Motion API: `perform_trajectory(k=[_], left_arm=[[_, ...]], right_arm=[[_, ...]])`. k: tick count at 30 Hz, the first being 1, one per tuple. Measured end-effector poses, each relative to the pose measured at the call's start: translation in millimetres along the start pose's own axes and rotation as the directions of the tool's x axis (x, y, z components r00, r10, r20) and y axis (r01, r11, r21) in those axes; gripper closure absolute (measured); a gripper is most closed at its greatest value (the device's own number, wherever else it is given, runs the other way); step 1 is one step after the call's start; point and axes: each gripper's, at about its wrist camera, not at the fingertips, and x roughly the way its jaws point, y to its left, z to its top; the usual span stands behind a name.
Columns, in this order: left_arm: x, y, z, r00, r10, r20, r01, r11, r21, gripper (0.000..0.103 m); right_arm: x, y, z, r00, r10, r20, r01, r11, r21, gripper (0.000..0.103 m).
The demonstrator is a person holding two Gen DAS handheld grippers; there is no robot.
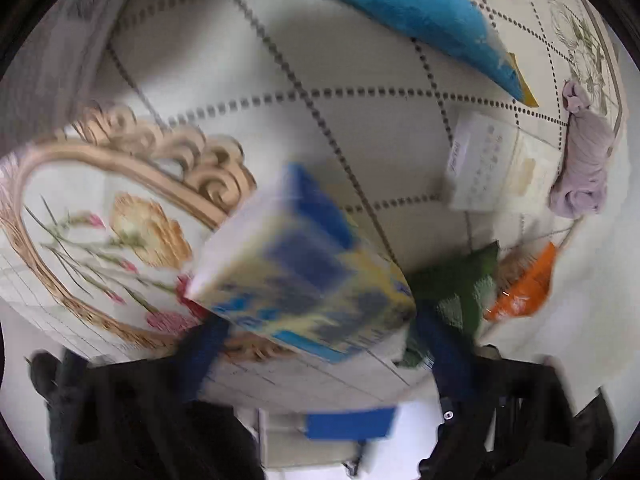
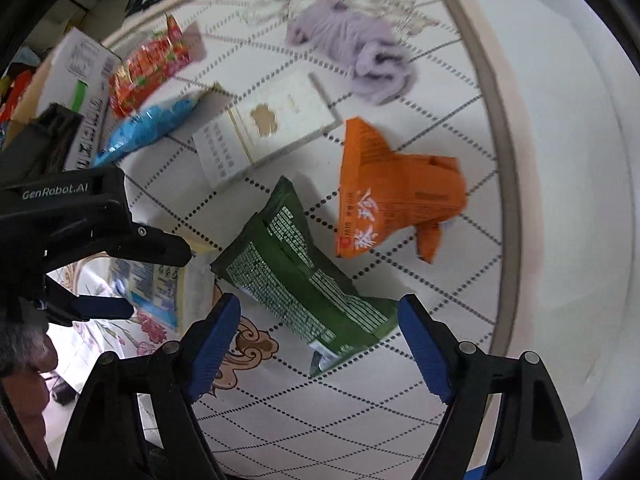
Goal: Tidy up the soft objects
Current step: 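Grasp the yellow tissue pack with the left tool while the right tool grasps the green snack bag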
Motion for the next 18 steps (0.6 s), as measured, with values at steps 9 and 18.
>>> perform_trajectory(k=[9, 18], left_arm=[[10, -45, -43, 0.918, 0.321, 0.232, -0.396, 0.765, 0.508, 0.03], [13, -33, -31, 0.941, 0.278, 0.195, -0.338, 0.816, 0.469, 0.027]], right_arm=[[38, 20, -5, 0.995, -0.064, -0.079, 0.059, 0.996, -0.066, 0.037], [57, 17, -12, 0.995, 0.064, -0.081, -0.058, 0.996, 0.068, 0.038]])
